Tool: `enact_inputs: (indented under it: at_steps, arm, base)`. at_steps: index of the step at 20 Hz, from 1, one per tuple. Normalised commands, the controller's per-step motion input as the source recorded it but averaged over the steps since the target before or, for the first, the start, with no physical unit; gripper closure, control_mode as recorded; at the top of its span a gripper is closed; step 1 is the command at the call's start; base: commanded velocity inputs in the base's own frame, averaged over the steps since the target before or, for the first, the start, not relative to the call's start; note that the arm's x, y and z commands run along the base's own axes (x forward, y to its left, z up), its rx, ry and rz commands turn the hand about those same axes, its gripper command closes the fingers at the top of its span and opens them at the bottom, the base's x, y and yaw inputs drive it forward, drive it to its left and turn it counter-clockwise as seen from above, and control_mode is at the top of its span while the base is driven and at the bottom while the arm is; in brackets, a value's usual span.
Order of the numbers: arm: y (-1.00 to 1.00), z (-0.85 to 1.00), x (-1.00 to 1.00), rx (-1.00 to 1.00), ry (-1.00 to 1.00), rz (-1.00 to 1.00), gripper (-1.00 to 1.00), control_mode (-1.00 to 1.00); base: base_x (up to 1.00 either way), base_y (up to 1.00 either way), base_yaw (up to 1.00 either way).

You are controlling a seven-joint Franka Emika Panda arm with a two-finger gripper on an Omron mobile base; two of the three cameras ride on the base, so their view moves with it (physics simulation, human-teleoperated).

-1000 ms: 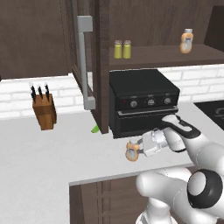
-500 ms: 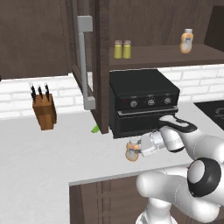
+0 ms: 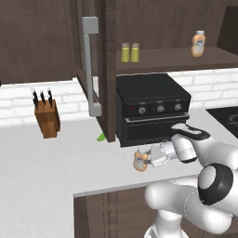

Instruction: Put the shaker and condiment bottle from the counter next to their counterparts in the cabinet.

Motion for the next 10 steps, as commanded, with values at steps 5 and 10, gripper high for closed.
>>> enact_inputs:
  at_steps: [5, 10]
  arm:
    - [0.45, -0.21, -0.19, 0.0, -0.01, -0.11, 1.0, -1.0]
    - [0.63, -0.14, -0.15, 0.0, 0.0, -0.12, 1.0, -1.0]
  base:
    - [0.0, 0.0, 0.0]
    - [0.0, 0.0, 0.0]
